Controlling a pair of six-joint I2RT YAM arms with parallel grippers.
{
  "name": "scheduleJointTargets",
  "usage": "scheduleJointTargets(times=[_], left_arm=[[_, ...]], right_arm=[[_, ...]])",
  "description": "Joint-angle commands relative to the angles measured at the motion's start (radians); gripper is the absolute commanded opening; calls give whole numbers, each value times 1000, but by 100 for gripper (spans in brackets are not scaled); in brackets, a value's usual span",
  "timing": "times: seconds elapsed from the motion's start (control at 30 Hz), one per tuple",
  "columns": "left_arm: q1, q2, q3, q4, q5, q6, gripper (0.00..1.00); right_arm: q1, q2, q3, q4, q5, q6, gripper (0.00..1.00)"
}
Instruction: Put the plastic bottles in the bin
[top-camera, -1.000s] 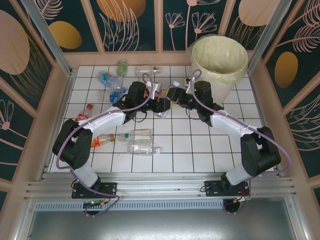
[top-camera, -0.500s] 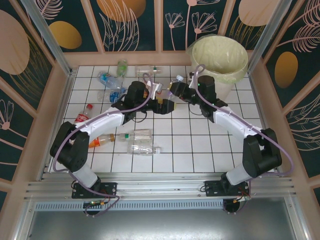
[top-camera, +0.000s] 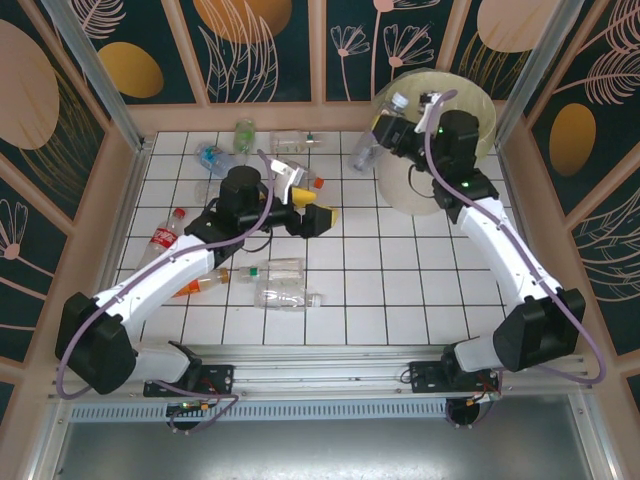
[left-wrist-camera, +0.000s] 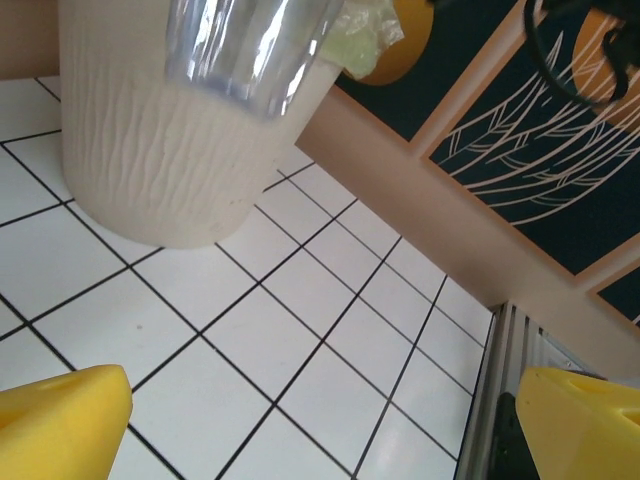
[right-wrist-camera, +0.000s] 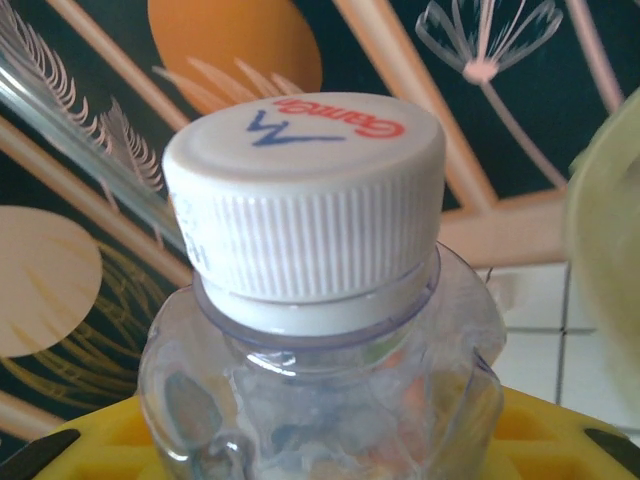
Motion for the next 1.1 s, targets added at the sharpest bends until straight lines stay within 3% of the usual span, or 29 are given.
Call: scheduleJointTargets(times=[0.0,0.53,1.07], left_arm=[[-5,-25,-22,-48,-15,35,99],[-5,-3,-38,-27,-33,25,99],[-5,-33,-21,-88,-77,41,99]], right_arm=[[-39,-31,57,-24,33,-91,45],[-205,10,209,-46,166,-192,47],[-274,323,484,-370,264,-299,47]])
